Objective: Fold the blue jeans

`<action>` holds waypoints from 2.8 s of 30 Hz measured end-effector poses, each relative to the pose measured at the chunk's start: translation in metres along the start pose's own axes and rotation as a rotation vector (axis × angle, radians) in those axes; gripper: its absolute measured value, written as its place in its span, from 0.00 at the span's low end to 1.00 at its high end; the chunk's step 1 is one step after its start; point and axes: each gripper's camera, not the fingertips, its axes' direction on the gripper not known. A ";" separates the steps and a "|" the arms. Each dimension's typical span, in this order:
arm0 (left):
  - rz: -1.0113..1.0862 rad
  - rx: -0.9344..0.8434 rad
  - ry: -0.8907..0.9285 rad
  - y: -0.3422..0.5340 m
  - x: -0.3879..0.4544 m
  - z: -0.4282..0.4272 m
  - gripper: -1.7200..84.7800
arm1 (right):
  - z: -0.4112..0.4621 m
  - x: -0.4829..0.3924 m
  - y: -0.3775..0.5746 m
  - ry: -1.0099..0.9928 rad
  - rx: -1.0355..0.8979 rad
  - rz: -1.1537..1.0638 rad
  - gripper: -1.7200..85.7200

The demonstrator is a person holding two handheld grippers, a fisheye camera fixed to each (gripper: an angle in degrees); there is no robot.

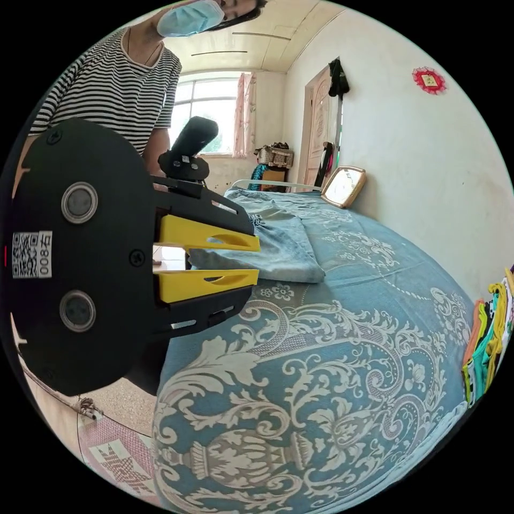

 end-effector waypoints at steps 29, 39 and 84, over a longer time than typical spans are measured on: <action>-0.089 0.351 0.282 0.214 -0.130 -0.119 0.04 | -0.002 -0.182 -0.062 -0.190 0.019 -0.019 0.02; -0.328 0.671 0.295 0.391 -0.230 -0.197 0.04 | 0.056 -0.367 -0.073 -0.265 -0.018 -0.166 0.04; -1.022 0.847 0.007 0.781 -0.419 -0.180 0.02 | 0.484 -0.855 -0.074 0.215 -0.550 -0.644 0.02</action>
